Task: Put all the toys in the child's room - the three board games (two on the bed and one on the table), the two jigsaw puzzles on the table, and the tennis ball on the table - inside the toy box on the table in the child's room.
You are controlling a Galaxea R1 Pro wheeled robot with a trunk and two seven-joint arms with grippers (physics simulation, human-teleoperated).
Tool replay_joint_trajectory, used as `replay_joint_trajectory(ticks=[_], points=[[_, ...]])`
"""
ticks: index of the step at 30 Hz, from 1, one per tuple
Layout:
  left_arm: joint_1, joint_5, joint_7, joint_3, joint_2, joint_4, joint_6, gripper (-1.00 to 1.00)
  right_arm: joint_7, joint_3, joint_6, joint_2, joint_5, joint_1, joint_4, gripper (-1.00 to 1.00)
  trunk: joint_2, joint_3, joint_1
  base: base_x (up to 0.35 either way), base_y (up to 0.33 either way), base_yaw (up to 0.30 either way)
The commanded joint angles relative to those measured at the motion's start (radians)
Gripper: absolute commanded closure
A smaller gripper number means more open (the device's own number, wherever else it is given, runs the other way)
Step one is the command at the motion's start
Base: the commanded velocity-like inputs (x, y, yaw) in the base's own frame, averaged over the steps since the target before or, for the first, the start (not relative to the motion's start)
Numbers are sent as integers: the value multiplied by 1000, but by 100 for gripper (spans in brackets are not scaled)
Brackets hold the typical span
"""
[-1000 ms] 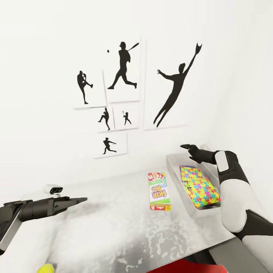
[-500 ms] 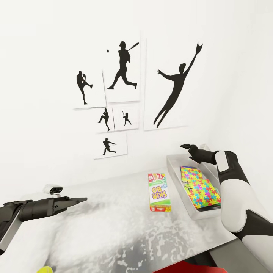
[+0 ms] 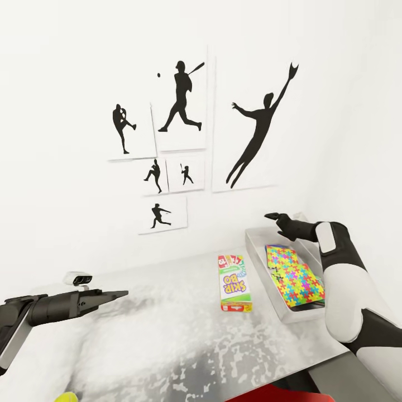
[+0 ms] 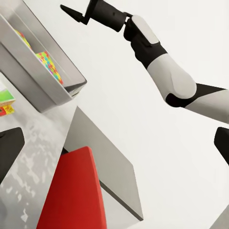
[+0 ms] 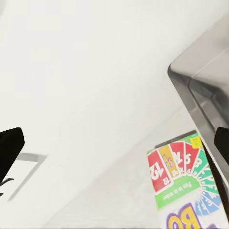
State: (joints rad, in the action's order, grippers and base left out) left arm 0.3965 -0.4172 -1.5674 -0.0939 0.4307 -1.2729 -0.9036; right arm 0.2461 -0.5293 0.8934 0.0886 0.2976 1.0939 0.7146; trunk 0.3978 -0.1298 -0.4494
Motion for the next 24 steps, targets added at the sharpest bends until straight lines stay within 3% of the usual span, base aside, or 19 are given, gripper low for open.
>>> replay_joint_trajectory(ticks=[1, 11, 16, 17, 20, 24], points=[[1, 0, -3, 0, 0, 0, -11, -100, 9, 2, 9, 0, -9, 1, 0, -100, 2, -2, -1, 0, 0, 0], [1, 0, -3, 0, 0, 0, -11, -100, 5, 29, 19, -2, -9, 1, 45, -100, 2, -2, -1, 0, 0, 0], [1, 0, -3, 0, 0, 0, -11, -100, -16, 136, 36, -12, -8, 12, 51, -100, 2, -2, -1, 0, 0, 0], [1, 0, -3, 0, 0, 0, -11, -100, -35, 177, 44, -18, -7, 21, 51, -100, 2, -2, -1, 0, 0, 0], [1, 0, -3, 0, 0, 0, -11, -100, -87, 225, 52, -42, -6, 43, 46, -100, 2, -2, -1, 0, 0, 0], [1, 0, -3, 0, 0, 0, -11, -100, -263, 265, 61, -109, -2, 96, 15, -100, 2, -2, -1, 0, 0, 0]])
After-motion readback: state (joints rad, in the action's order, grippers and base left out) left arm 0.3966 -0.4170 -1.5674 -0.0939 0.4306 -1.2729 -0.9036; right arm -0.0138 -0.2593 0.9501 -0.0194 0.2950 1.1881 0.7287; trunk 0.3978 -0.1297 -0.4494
